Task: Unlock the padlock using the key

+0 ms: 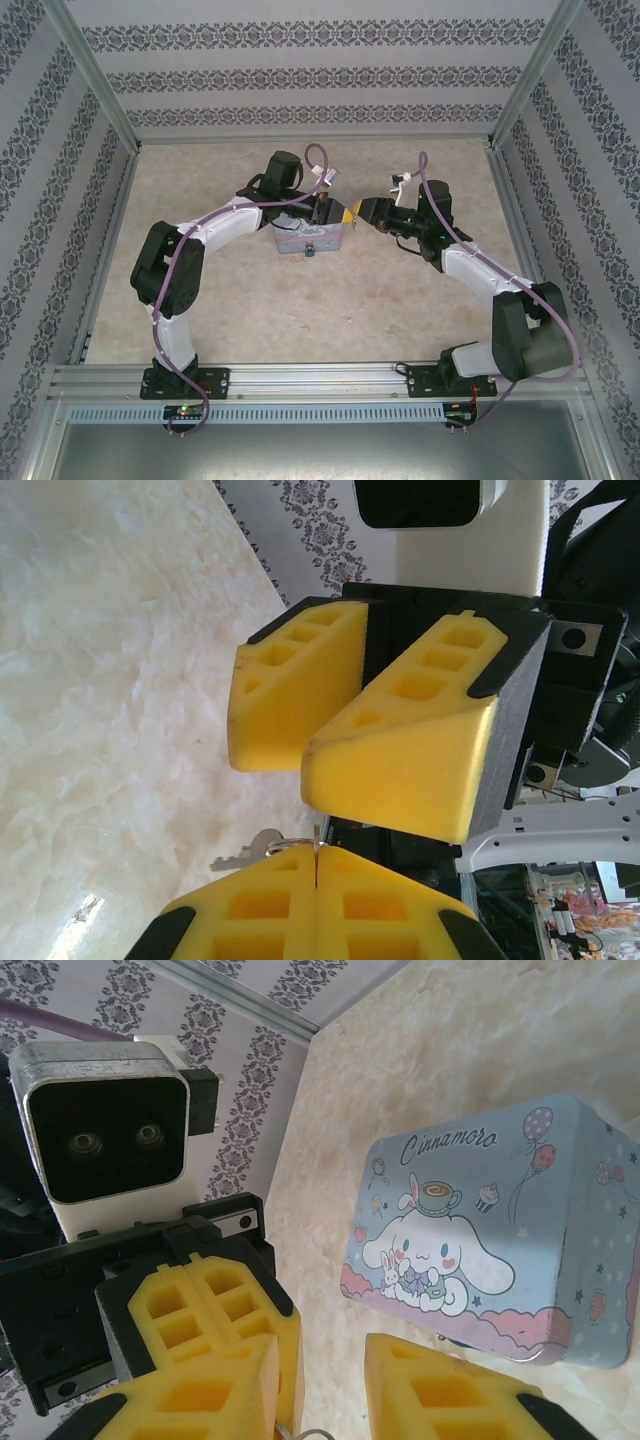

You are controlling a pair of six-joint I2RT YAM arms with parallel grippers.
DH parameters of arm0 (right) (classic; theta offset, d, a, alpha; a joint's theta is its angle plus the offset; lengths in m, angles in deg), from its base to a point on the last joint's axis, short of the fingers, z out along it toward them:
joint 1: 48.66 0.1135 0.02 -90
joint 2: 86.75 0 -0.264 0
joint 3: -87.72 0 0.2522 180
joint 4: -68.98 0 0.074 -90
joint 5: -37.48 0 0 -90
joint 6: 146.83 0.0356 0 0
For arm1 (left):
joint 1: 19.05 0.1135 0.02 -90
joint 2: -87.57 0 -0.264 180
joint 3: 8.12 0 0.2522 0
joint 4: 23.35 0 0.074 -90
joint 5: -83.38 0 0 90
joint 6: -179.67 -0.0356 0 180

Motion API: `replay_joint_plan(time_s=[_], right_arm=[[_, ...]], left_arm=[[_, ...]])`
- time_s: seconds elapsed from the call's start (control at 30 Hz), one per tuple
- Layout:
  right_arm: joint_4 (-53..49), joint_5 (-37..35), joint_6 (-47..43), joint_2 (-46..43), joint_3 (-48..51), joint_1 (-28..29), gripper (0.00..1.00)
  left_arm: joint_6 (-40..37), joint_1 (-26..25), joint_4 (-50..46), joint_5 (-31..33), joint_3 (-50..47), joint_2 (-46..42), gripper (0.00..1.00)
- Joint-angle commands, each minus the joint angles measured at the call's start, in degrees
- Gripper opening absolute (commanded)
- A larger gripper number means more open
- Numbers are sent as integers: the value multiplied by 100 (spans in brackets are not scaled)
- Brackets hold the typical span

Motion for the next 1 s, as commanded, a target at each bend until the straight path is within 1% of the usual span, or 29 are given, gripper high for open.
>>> replay_joint_plan(time_s=[0.0, 0.5, 0.63, 0.83, 0.97], right_arm=[[252, 184, -2, 34, 35, 33, 29], [534, 334, 127, 113, 184, 33, 27], [714, 415, 237, 142, 213, 25, 23], [853, 550, 325, 184, 255, 26, 20], [895, 605, 334, 171, 288, 22, 14]], left_arm=[[-72, 87, 200, -150, 113, 54, 0], [134, 91, 541, -157, 79, 45, 0], [207, 96, 652, -139, 35, 41, 0], [286, 96, 796, -93, -23, 28, 0], [355, 92, 910, -60, -37, 28, 0]])
